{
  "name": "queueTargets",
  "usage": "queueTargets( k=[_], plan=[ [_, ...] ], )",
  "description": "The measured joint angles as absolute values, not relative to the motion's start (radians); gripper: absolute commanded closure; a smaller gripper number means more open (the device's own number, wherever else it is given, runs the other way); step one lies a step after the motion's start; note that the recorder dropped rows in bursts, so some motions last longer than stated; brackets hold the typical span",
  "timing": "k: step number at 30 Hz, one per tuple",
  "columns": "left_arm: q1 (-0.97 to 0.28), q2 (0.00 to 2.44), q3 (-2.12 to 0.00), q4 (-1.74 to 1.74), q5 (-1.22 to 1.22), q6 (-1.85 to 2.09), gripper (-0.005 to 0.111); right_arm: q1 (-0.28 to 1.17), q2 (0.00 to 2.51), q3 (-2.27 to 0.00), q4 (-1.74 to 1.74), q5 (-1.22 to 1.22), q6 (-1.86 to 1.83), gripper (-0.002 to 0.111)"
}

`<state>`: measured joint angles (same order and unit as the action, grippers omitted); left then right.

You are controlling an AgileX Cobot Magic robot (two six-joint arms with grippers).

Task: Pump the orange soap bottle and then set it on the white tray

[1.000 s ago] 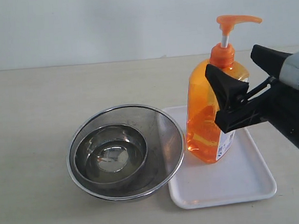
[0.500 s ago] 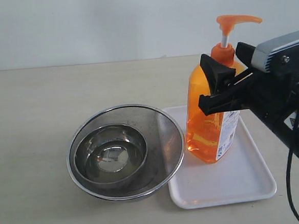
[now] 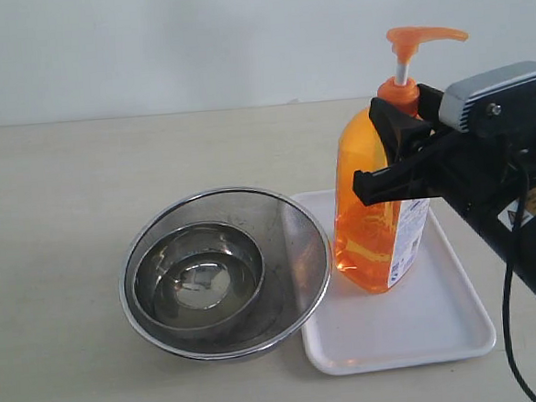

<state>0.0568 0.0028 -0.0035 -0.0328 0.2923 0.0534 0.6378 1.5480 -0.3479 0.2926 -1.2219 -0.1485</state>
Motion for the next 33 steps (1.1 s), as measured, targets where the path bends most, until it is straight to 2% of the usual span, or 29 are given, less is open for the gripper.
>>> queueTargets(
  k=[2, 21, 33],
  plan=[
    [0.057, 0.003, -0.003, -0.033, 0.292, 0.053, 0.102, 0.638, 1.548, -0.348, 0.293, -1.222, -0.148, 0.108],
    [0.057, 0.003, -0.003, -0.033, 0.292, 0.053, 0.102, 0.638, 1.544, -0.348, 0.213, -1.22, -0.209, 0.108],
    [0.057, 0.003, -0.003, -0.033, 0.292, 0.053, 0.102, 0.638, 1.37, -0.346, 0.167, -1.02, -0.237, 0.108]
  ],
)
